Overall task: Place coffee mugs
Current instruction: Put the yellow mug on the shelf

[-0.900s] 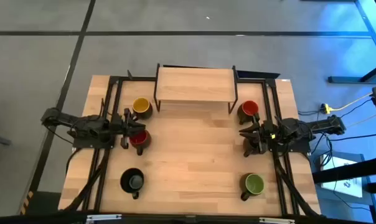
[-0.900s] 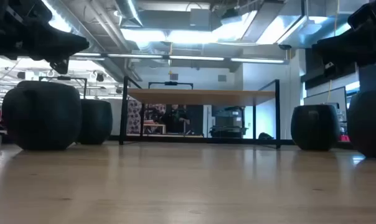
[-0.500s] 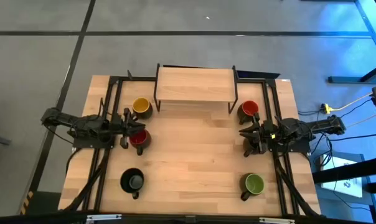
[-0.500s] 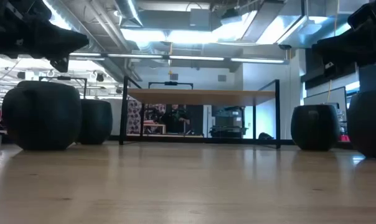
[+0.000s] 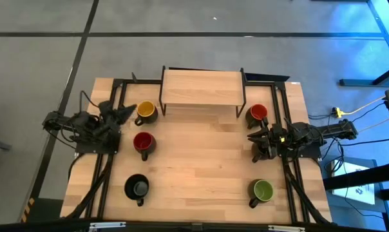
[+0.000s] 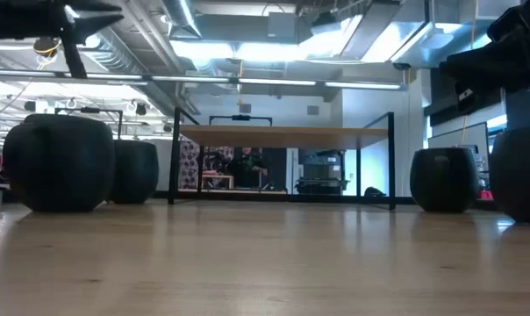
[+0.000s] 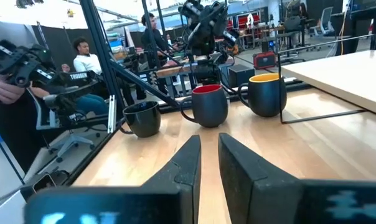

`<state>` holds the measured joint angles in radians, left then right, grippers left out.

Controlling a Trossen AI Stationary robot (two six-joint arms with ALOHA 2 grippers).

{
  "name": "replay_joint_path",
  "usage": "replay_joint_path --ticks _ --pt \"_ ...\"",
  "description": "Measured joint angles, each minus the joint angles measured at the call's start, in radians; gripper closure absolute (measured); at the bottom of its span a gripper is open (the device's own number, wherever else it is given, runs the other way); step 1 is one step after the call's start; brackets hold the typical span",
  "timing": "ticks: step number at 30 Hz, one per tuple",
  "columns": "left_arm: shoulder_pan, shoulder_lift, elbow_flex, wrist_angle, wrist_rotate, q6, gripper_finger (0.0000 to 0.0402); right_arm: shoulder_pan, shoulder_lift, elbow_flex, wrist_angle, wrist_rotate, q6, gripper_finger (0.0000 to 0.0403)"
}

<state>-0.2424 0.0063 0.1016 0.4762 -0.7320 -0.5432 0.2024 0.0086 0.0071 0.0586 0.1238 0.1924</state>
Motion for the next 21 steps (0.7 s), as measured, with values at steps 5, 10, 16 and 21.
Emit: replay_joint_path --ticks 5,10,16,21 --pt "0.000 0.023 0.068 0.042 -0.035 0.053 0.0365 0.000 0.000 0.000 0.003 0.087 0.101 0.0358" --pt "0.000 0.179 0.210 0.012 -0.068 0.208 0.0365 0.000 0.000 0.000 0.008 0.165 0.120 0.0358" --pt "0.001 0.439 0.488 -0.321 -0.240 0.337 0.0365 0.000 0.000 0.000 0.007 0.176 0.121 0.0358" --pt "0.055 0.647 0.704 -0.602 -0.333 0.394 0.0365 0.000 0.000 0.000 0.007 0.200 0.121 0.0358"
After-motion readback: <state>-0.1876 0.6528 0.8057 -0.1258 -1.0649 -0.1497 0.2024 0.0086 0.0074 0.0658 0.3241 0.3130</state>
